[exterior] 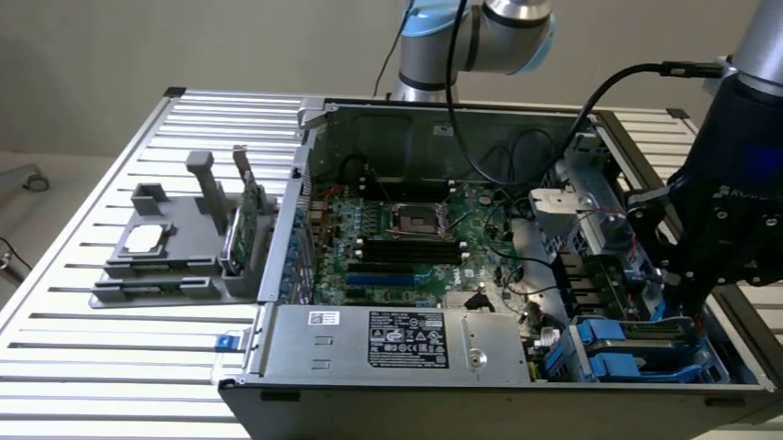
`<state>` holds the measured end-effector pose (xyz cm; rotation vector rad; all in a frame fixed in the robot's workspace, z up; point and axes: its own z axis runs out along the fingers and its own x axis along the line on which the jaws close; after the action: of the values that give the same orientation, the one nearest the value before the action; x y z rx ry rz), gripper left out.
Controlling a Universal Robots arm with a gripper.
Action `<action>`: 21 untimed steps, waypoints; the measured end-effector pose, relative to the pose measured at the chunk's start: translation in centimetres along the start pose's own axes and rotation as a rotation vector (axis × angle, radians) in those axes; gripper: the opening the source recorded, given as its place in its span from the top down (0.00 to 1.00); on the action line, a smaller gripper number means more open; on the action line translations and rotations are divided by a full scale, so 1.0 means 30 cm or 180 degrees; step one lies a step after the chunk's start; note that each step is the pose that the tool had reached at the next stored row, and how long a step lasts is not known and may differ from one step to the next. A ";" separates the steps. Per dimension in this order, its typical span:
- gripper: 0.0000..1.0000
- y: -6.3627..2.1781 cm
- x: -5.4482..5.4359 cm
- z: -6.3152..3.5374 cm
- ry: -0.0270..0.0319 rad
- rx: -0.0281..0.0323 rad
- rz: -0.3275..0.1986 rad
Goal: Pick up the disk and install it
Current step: 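Insert the first disk wire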
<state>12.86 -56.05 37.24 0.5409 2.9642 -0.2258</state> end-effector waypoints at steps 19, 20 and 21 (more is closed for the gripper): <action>0.63 -0.028 -0.003 0.054 -0.0014 0.0057 0.0037; 0.63 -0.028 -0.004 0.055 -0.0012 0.0058 0.0050; 0.63 -0.028 -0.004 0.054 -0.0009 0.0063 0.0075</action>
<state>12.81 -57.14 35.76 0.5772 2.9541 -0.2535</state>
